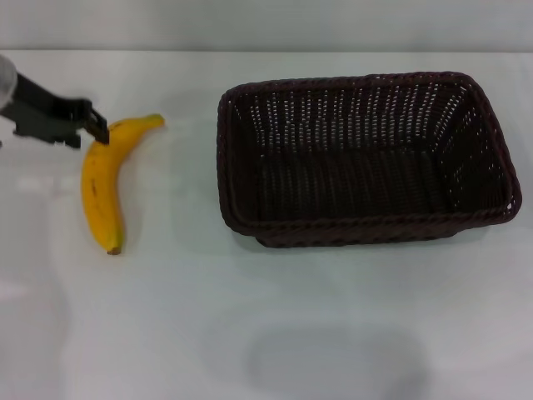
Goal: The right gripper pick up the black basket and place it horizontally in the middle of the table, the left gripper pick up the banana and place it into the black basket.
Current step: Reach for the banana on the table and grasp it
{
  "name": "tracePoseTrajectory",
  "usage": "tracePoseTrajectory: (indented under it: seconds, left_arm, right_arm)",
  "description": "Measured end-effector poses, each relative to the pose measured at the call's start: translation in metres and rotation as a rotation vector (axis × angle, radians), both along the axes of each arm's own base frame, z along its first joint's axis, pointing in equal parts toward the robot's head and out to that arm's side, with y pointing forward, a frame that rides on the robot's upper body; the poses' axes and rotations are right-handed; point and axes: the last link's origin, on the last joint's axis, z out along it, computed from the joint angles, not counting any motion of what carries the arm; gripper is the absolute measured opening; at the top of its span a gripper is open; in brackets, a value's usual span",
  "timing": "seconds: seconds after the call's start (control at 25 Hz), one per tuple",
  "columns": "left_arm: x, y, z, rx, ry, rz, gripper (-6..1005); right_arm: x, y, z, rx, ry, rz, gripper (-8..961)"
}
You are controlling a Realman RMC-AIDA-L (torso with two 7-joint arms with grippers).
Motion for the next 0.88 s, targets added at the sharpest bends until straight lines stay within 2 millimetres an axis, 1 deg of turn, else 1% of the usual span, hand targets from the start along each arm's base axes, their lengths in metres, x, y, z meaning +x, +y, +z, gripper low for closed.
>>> tracePoseTrajectory:
  seconds: [0.24, 0.32, 0.44, 0.56, 0.72, 0.88]
  left_arm:
    - [0.023, 0.006, 0.025, 0.029, -0.042, -0.089, 374]
    - [0.024, 0.005, 0.027, 0.024, -0.043, -0.092, 320]
    - [0.022, 0.001, 0.022, -0.023, -0.038, -0.069, 239]
    - [0.021, -0.001, 0.017, -0.058, -0.014, -0.044, 313]
    - [0.016, -0.001, 0.014, -0.053, 0.034, -0.006, 405]
    - [0.012, 0.001, -0.002, -0.072, 0.065, 0.010, 492]
  right_arm:
    - [0.002, -0.002, 0.000, 0.001, 0.002, -0.006, 696]
    - [0.002, -0.002, 0.000, 0.001, 0.004, -0.008, 696]
    - [0.002, -0.002, -0.001, 0.001, 0.008, -0.009, 696]
    - [0.002, -0.002, -0.001, 0.001, 0.009, -0.009, 696]
    - [0.001, 0.000, -0.001, 0.001, 0.009, -0.008, 697]
    - [0.002, 0.001, -0.002, -0.002, 0.004, -0.019, 697]
